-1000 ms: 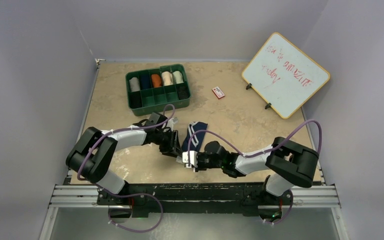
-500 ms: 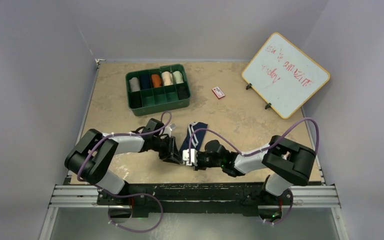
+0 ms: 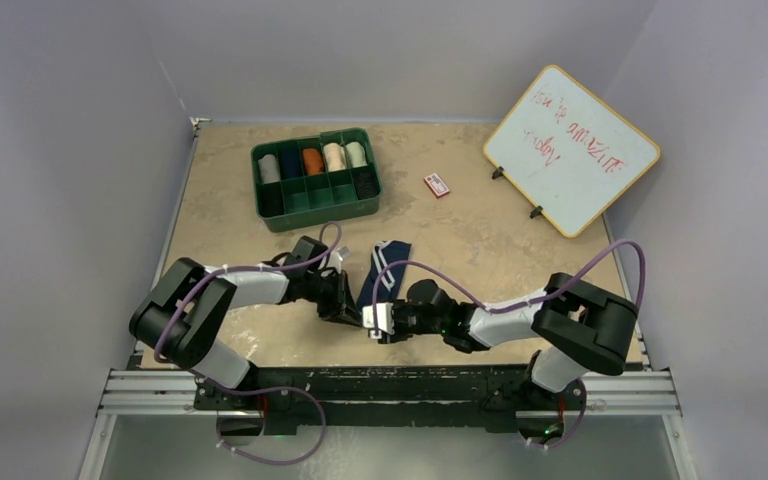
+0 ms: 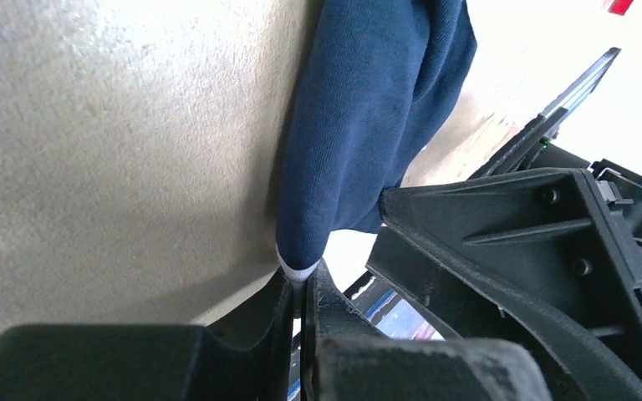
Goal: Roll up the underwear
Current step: Roll the underwear to the center of the board.
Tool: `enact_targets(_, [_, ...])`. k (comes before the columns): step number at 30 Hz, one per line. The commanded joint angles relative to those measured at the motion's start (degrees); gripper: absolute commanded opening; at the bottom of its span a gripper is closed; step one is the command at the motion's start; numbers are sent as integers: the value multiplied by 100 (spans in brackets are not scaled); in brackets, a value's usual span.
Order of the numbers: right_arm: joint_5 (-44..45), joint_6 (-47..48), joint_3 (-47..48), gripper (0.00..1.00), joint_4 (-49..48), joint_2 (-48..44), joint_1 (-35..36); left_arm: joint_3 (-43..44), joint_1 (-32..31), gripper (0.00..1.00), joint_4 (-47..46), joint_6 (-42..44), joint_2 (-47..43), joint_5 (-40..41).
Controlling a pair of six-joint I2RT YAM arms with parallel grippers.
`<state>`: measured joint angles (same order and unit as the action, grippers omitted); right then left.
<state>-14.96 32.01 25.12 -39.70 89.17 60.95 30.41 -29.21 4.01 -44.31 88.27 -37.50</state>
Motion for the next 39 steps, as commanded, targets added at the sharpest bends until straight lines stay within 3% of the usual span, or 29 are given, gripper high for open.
enact_targets(1, [342, 577, 175, 46, 343, 49, 97, 238, 68, 0, 43, -215, -255, 21])
enact_targets(6, [543, 688, 290, 38, 288, 341, 183, 289, 91, 0, 140, -217, -249, -21])
enact_targets(14, [907, 551, 225, 1, 26, 477, 211, 298, 116, 0, 401, -64, -300, 207])
enact_targets(20, [278, -80, 151, 0, -139, 475, 207, 312, 170, 31, 723, 31, -611, 560])
enact_targets(25, [-167, -653, 201, 0, -382, 489, 155, 173, 188, 46, 726, -32, -973, 850])
enact_targets(31, [-266, -882, 229, 0, -521, 674, 142, -273, 188, 45, -105, -323, -830, 703])
enact_targets(39, [-149, -889, 220, 0, -450, 723, 144, -300, 188, 31, -139, -246, -775, 398])
